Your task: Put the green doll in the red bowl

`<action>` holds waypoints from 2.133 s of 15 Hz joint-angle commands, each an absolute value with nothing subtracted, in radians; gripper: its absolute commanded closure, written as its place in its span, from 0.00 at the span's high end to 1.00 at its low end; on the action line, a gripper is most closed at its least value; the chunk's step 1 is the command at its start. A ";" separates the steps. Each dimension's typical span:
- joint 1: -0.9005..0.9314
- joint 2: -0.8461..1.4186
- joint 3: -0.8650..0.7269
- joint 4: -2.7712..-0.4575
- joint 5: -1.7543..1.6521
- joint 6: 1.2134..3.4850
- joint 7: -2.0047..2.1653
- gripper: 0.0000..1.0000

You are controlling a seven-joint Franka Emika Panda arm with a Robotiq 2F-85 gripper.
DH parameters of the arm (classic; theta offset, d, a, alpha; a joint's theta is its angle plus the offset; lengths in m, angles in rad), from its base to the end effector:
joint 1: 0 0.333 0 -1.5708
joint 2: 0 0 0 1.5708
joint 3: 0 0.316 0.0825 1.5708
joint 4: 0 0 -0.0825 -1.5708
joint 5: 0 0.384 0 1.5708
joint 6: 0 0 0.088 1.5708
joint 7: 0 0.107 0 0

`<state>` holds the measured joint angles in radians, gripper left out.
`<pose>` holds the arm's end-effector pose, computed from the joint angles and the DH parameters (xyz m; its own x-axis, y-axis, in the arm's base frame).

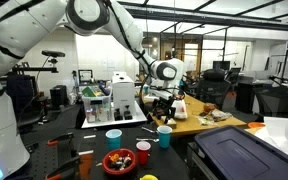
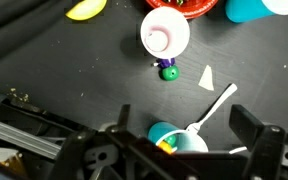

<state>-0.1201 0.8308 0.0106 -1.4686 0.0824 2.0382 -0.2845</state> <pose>0.6842 -0.0717 0.1651 0.9634 0.1382 -0.2298 0.1080 -0.9843 -0.1393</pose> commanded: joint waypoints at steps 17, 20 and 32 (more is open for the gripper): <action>-0.066 1.017 0.014 -1.461 -0.030 2.298 -0.196 1.00; -0.073 1.015 0.034 -1.465 -0.030 2.300 -0.247 1.00; -0.152 1.092 0.103 -1.459 0.012 2.264 -0.351 1.00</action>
<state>-0.1290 1.0937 0.0697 -1.4604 -0.0094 2.2837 -0.3131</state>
